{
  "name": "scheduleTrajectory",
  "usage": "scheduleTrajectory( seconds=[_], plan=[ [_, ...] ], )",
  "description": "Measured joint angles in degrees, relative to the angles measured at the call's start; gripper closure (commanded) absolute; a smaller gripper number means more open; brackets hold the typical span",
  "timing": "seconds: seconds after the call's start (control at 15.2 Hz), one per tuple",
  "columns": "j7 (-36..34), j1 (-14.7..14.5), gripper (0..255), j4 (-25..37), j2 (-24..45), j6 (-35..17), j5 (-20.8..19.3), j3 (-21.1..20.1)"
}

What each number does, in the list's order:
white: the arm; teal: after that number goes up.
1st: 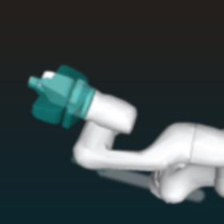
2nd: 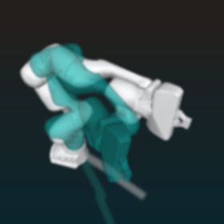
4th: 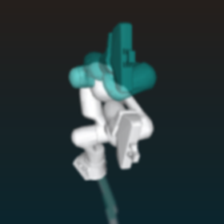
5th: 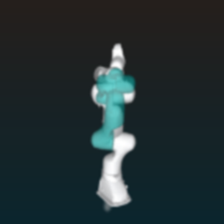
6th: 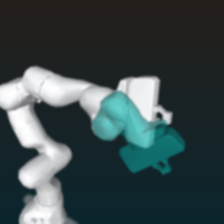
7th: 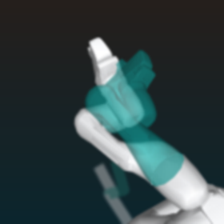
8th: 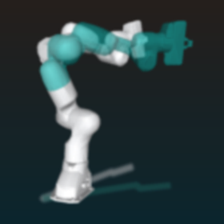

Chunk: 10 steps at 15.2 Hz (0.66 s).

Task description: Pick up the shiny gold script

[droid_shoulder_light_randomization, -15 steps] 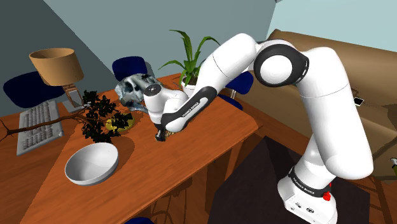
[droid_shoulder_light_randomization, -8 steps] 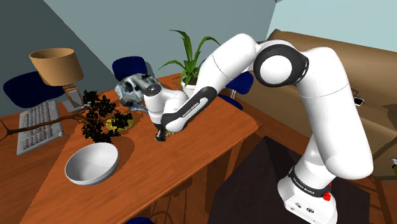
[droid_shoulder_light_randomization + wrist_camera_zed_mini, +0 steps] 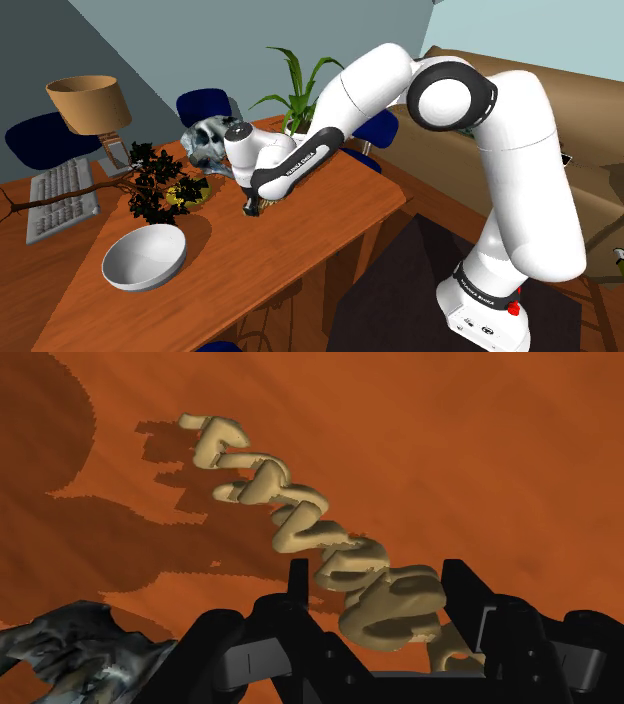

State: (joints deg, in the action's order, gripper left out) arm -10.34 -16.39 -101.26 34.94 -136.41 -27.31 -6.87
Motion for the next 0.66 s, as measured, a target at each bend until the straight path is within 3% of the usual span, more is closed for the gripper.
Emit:
scheduleTrajectory(
  seconds=[0.66],
  plan=[
    [2.3,0.7,255,-0.2,-5.0,4.5,2.0,-1.2]
  ],
)
